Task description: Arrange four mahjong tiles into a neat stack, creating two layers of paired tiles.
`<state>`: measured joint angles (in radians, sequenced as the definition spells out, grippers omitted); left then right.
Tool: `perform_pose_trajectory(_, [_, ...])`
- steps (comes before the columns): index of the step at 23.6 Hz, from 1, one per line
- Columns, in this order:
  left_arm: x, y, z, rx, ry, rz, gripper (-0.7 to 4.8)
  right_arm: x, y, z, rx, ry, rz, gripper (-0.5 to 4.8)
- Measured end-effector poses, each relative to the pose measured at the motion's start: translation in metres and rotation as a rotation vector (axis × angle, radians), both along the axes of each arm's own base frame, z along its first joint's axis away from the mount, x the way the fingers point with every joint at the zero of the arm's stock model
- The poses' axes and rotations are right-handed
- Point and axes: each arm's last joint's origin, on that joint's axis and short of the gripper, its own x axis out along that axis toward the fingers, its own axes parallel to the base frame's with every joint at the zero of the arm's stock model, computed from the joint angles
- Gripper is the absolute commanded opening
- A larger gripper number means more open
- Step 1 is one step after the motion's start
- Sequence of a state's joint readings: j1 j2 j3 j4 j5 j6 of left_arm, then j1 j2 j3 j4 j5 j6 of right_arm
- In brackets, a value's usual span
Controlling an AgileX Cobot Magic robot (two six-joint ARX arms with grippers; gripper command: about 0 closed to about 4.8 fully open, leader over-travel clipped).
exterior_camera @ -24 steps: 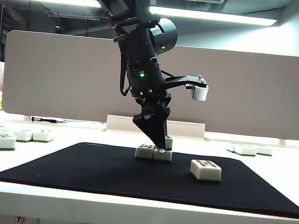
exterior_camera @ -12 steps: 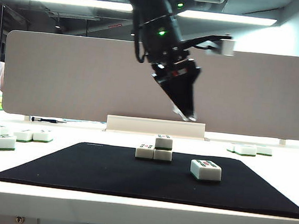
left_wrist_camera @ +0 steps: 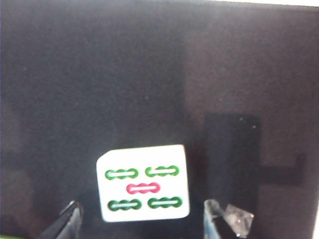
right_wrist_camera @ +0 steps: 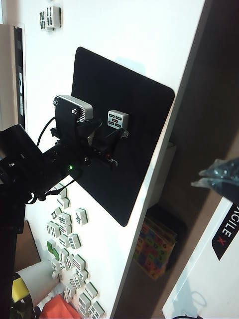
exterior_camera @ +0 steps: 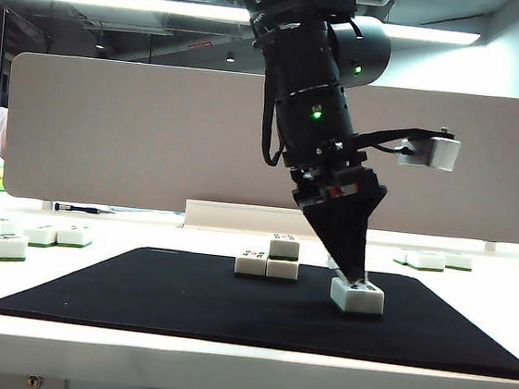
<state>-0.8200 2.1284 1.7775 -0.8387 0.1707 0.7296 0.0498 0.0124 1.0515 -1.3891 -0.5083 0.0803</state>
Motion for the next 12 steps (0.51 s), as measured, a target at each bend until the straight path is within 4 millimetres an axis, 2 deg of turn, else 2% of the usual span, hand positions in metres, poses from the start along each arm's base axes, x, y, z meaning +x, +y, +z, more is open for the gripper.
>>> perform_pose_trajectory(9, [0.005, -0.007, -0.022, -0.013, 0.05, -0.011, 3.08, 0.0, 0.0, 0.0, 0.0, 0.0, 0.0, -0.01])
perform_pose_trajectory(10, [0.005, -0.007, -0.022, -0.015, 0.047, -0.011, 2.9, 0.0, 0.0, 0.0, 0.0, 0.0, 0.0, -0.01])
perform_pose_trajectory(11, [0.005, -0.007, -0.022, -0.017, 0.046, -0.011, 2.33, 0.0, 0.0, 0.0, 0.0, 0.0, 0.0, -0.01])
perform_pose_trajectory(12, [0.005, -0.007, -0.022, -0.02, 0.043, -0.012, 1.52, 0.0, 0.0, 0.0, 0.0, 0.0, 0.0, -0.01])
